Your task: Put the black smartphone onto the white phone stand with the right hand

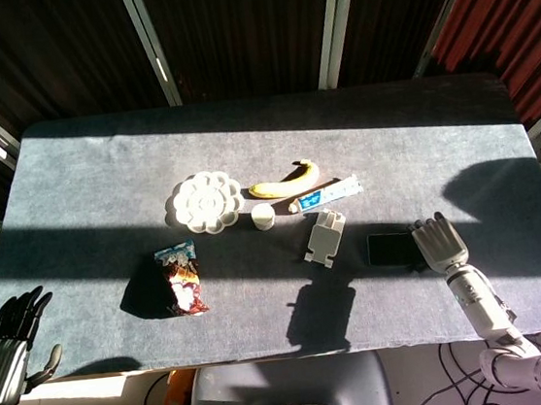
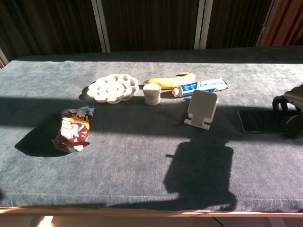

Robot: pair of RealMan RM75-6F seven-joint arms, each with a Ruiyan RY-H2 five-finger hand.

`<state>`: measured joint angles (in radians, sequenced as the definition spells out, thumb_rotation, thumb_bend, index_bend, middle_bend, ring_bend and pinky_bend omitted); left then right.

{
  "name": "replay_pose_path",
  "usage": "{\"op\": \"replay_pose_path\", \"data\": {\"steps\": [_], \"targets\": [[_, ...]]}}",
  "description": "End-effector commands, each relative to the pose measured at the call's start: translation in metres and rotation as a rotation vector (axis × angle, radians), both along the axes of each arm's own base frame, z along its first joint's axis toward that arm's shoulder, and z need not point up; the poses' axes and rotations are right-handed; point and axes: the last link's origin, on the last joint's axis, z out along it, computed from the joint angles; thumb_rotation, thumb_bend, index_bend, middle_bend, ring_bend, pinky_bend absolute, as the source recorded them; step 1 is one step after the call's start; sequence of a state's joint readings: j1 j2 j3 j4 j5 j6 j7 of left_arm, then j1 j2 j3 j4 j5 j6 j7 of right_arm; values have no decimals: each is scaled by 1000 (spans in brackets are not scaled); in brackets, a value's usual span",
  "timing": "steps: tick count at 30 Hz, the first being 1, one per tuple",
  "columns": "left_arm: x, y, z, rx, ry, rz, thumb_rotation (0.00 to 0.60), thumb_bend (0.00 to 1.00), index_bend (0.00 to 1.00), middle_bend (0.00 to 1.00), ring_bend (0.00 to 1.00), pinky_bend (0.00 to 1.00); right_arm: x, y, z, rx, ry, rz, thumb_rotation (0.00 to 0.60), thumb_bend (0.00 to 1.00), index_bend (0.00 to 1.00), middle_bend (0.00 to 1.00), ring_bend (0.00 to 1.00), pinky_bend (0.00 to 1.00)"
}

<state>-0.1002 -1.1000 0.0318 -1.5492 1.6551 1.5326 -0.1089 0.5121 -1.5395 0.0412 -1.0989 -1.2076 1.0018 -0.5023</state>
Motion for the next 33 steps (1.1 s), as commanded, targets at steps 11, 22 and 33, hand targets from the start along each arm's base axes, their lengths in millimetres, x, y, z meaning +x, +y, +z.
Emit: {"op": "replay_pose_path", "data": {"steps": [11,22,33], "targets": [[1,-1,0,-13,-12,-12,600,403,0,0,0,0,13,-4,20,-83,224,192,600,332,1000,701,524,406],[2,-2,-2,-68,-27,-42,600,405,0,0,0,0,16,-7,29,-103,419,303,600,331,1000,708,526,406],[4,-2,-4,-104,-42,-65,600,406,0,0,0,0,34,-13,53,-138,670,569,600,332,1000,708,526,403]]}}
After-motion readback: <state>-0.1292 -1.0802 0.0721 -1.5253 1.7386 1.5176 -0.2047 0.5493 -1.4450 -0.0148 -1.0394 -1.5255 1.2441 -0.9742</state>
